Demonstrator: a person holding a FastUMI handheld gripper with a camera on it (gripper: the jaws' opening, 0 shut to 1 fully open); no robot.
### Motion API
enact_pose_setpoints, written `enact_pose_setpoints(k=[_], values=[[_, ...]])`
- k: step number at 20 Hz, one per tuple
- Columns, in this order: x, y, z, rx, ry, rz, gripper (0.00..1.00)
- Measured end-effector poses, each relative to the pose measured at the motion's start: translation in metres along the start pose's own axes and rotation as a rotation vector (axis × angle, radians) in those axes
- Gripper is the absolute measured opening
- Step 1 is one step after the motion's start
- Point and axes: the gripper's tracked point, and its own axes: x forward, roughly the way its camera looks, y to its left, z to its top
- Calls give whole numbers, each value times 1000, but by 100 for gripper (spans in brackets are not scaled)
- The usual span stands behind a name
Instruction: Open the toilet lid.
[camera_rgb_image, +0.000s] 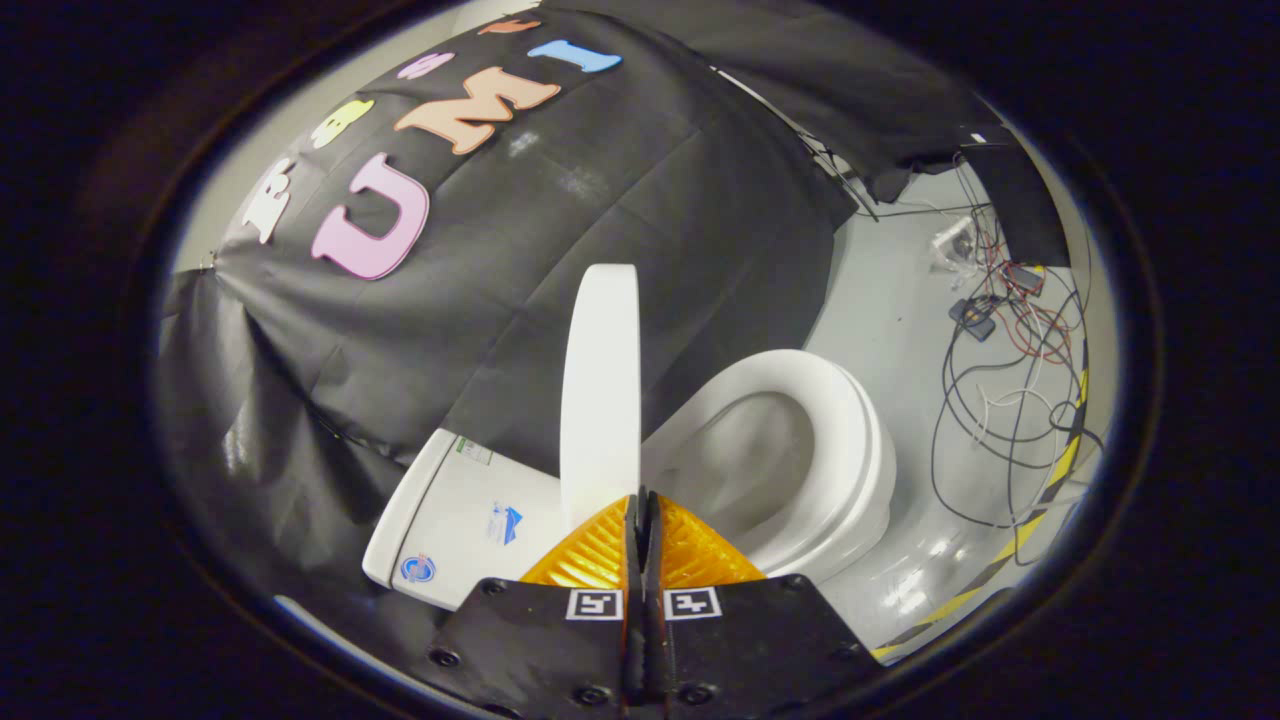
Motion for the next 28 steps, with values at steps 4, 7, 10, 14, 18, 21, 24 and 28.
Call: enact_pose_setpoints(k=[4, 7, 10, 14, 18, 21, 24, 28], values=[[-4, 15, 3, -47, -23, -5, 1], [-5, 31, 3, -82, -37, -6, 1], [-6, 40, 4, -123, -43, -9, 1], [-7, 57, 3, -152, -54, -3, 1], [-7, 75, 3, -220, -54, 4, 1], [-7, 89, 0, -251, -58, 16, 1], [-6, 101, 0, -278, -67, 22, 1], [-6, 124, -5, -312, -79, 46, 1]])
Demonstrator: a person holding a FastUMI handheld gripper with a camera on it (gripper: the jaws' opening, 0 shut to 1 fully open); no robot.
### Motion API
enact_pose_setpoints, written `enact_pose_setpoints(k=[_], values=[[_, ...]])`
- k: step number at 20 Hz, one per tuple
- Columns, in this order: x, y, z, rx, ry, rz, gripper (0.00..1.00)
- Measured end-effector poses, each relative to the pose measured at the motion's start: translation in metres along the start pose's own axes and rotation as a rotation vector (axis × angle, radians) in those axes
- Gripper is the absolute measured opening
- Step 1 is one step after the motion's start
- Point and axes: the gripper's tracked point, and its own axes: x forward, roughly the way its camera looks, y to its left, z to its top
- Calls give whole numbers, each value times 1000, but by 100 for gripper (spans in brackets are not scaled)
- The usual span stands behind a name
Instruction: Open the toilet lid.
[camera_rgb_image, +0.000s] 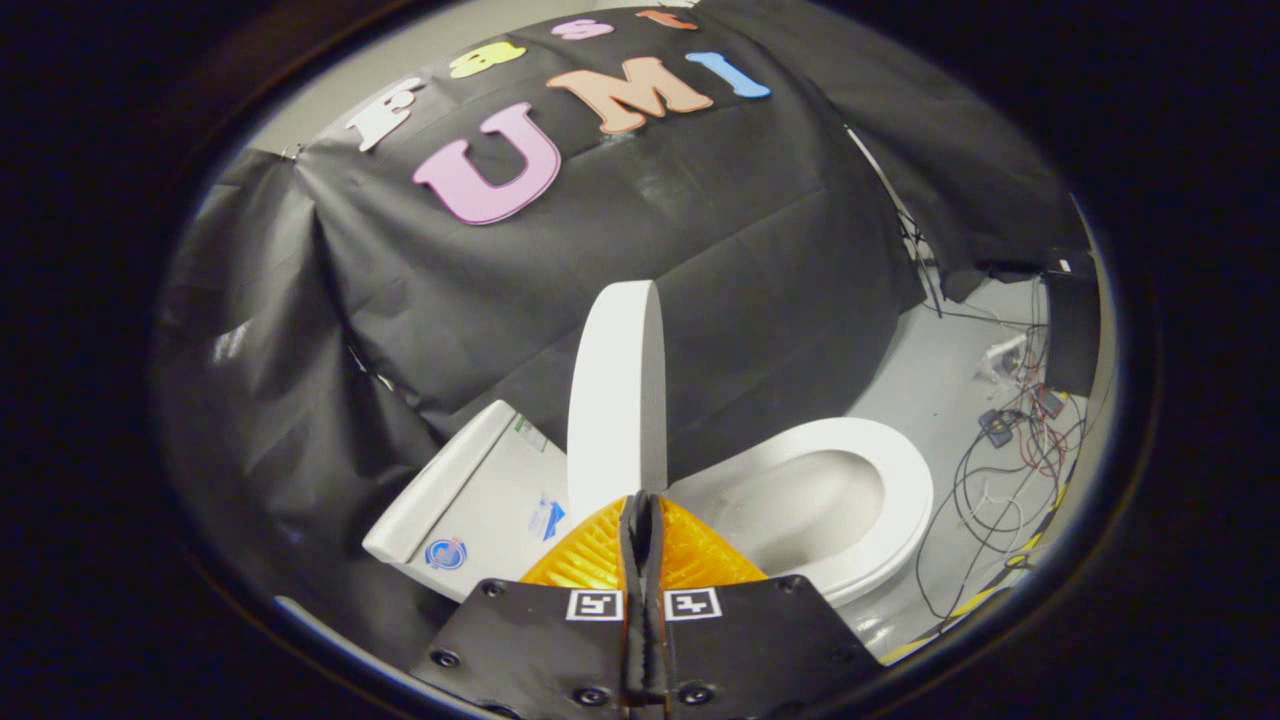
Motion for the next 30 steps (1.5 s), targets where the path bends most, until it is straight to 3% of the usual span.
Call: enact_pose_setpoints(k=[18, 26, 30], values=[[18, 113, -17, -235, -6, 112, 1], [30, 162, -43, -390, 13, 159, 1], [39, 188, -61, -395, -13, 221, 4]])
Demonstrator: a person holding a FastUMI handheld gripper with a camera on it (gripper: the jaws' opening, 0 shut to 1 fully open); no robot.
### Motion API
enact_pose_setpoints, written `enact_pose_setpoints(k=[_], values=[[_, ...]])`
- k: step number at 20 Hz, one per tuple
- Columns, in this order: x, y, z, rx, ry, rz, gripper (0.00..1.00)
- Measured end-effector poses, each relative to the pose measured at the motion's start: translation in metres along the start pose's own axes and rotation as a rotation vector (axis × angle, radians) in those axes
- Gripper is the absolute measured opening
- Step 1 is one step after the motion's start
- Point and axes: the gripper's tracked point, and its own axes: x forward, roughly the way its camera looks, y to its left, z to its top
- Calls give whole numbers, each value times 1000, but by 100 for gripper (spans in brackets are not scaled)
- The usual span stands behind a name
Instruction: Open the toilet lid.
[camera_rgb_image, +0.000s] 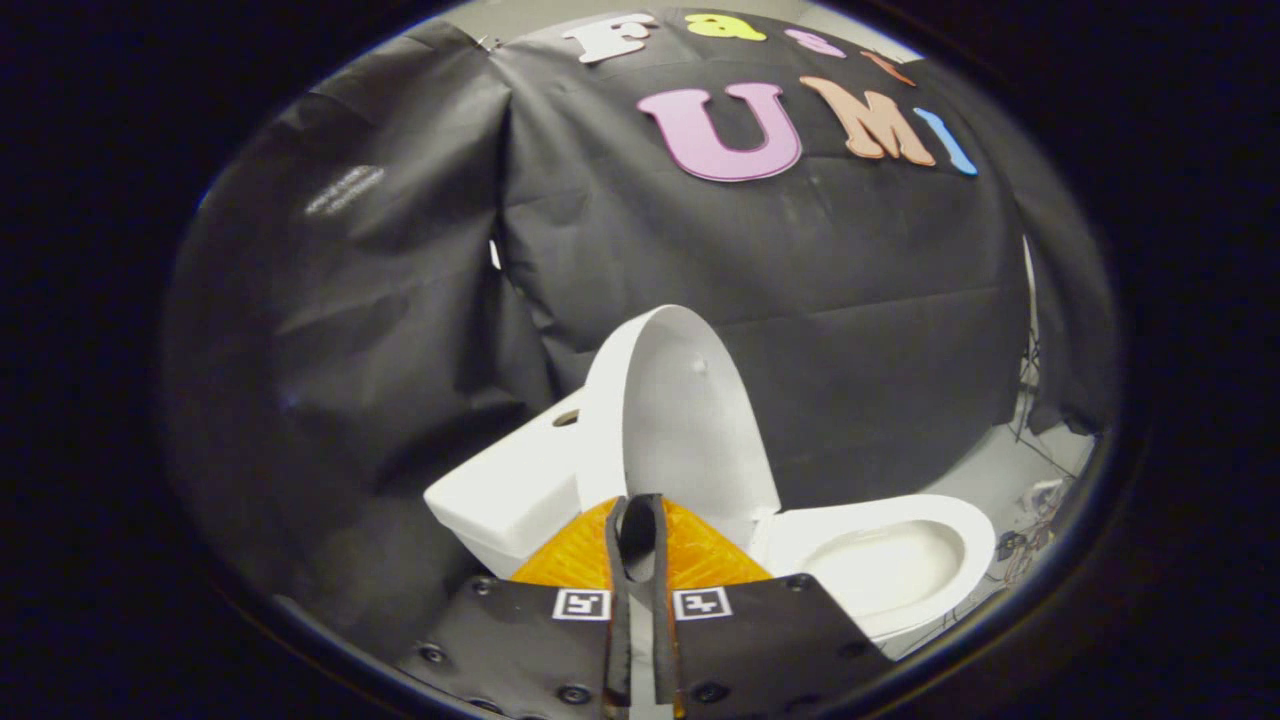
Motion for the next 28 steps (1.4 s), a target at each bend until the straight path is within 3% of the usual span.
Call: enact_pose_setpoints(k=[2, 5, 11, 18, 22, 28], values=[[5, 9, -2, -17, -11, 3, 10], [6, 16, -5, -62, -16, -2, 10], [15, 48, -9, -30, -37, 148, 50], [3, 44, -19, -187, -7, 153, 99], [-13, 41, -35, -95, 30, 193, 98], [-55, 15, -31, -124, 25, 173, 99]])
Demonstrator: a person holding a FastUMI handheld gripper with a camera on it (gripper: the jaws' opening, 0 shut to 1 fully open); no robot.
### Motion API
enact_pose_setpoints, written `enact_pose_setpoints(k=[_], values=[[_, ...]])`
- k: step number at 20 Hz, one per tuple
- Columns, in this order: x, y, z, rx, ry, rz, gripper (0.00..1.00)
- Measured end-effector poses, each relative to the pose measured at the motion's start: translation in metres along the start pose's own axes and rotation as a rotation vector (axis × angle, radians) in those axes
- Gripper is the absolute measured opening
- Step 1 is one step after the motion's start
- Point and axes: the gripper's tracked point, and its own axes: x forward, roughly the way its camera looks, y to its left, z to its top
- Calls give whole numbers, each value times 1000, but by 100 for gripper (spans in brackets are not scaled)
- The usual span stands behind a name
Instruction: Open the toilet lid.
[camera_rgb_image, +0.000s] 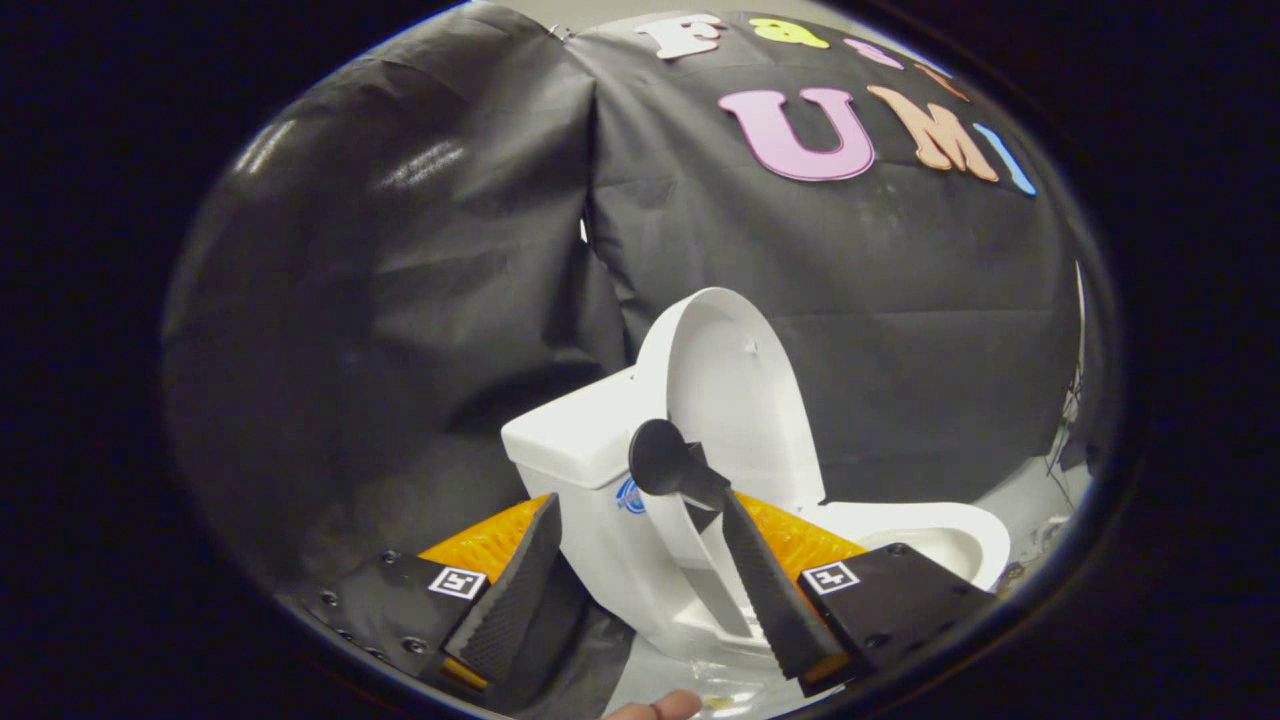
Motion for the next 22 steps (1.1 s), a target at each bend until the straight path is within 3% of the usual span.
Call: enact_pose_setpoints(k=[4, 12, 18, 22], values=[[-41, -26, 20, -52, -59, -31, 99], [-98, -105, 39, -2, -111, -90, 99], [-125, -159, 10, -47, -59, -165, 99], [-140, -181, 1, 25, -96, -213, 99]])
